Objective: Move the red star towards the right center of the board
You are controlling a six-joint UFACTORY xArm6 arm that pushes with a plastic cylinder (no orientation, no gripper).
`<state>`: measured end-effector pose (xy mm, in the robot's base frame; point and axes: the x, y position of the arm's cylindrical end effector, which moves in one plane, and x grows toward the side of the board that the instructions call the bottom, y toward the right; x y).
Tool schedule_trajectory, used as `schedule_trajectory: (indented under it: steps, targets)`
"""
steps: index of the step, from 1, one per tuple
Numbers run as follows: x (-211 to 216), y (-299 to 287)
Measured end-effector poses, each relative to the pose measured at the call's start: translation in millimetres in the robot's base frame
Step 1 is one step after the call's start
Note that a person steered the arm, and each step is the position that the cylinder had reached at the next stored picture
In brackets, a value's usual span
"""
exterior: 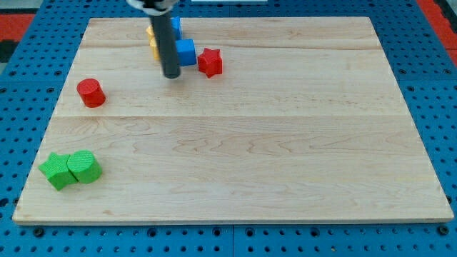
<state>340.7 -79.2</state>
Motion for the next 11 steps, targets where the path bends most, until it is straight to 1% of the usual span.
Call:
schedule_trajectory:
  steps: [1,2,4,5,6,7,8,9,10,11]
  targets:
    - [-20,20]
    - [-22,66]
    - [-64,91]
    - [-86,116]
    - [-79,175]
    - [-46,196]
    - [-34,151]
    - [2,205]
    - [-21,180]
    - [-34,203]
